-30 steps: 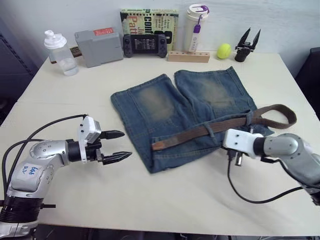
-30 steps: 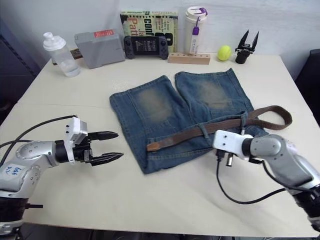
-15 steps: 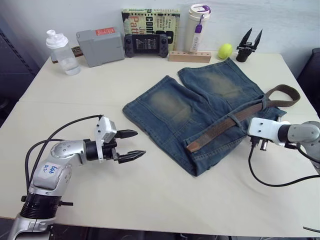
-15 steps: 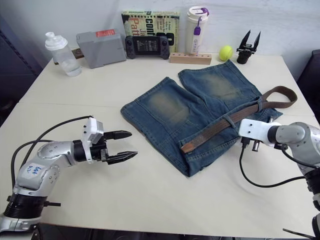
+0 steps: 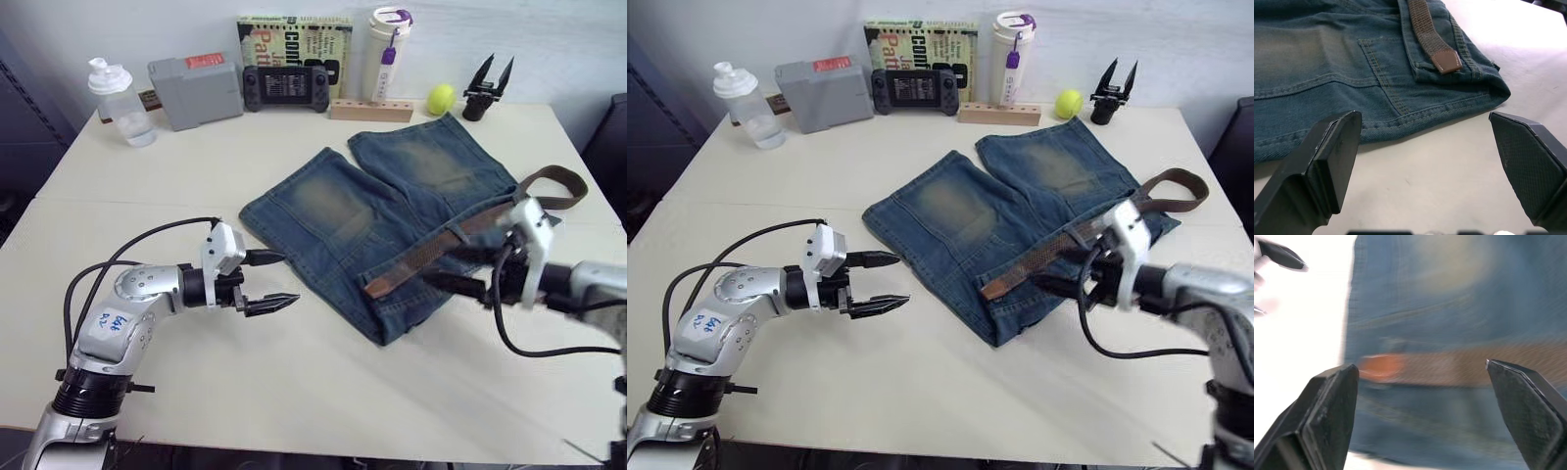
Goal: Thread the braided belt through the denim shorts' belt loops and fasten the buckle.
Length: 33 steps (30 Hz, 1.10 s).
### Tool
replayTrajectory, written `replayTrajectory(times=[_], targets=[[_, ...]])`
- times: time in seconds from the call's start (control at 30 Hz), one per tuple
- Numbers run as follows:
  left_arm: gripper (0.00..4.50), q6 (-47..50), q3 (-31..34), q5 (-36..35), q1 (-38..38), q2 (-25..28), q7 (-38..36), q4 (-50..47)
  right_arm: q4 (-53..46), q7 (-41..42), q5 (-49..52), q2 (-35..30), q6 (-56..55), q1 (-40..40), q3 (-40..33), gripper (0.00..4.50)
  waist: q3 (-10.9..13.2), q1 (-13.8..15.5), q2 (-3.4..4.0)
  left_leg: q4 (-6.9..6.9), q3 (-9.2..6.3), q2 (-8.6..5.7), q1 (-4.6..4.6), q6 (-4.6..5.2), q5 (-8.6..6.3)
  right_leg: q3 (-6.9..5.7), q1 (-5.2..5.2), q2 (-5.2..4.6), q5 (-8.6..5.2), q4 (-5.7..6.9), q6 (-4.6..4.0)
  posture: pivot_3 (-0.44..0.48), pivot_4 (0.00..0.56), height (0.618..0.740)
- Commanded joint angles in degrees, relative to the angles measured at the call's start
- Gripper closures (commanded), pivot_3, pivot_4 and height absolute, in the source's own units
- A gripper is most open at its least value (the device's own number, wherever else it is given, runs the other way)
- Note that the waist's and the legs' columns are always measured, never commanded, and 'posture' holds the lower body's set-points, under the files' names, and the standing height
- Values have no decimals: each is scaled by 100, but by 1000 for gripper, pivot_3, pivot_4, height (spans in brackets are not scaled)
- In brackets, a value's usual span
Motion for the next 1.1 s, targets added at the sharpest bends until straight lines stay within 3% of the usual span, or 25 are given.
replayTrajectory(times=[0.03,0.27,0.57,0.87,0.97,1.07,1.1], targets=[[0,-271,46,239,-62,11,116,-117,55,-1012,643,871,758,-270,-1017,70,0,-3,1,2,0,0,0,-1,1,0,0,1,0,1,0,0,150,697],[0,-543,71,522,-77,-53,259,47,775,-2997,1411,1848,758,-371,-1632,70,0,-17,1,-12,22,-3,3,-2,8,7,-15,8,0,39,0,0,150,697],[0,-837,113,776,-13,1,225,263,1245,-3935,1868,2613,758,-872,-2066,70,-1,-86,0,-23,67,-1,-4,1,21,17,-70,14,0,77,0,0,150,697],[0,-929,133,865,94,-21,211,270,1491,-4415,2295,2778,565,-828,-1870,70,-1,-161,1,-26,76,0,-10,3,22,22,-86,11,-1,91,-2,0,150,697],[0,-937,139,864,113,-24,212,267,1608,-4574,2510,2840,408,-802,-1939,915,-1,-162,1,-27,76,0,-10,3,22,23,-87,12,-1,91,-2,0,150,697],[0,-971,146,882,123,-18,216,304,1683,-4727,2812,2873,204,-739,-1919,2209,-1,-155,1,-26,79,0,-11,3,22,24,-88,12,-1,92,-2,0,150,697],[0,-988,142,887,122,-23,214,325,1711,-4784,2977,2879,118,-718,-1893,2828,-1,-155,1,-26,79,0,-11,3,22,24,-88,11,-1,92,-2,0,150,697]])
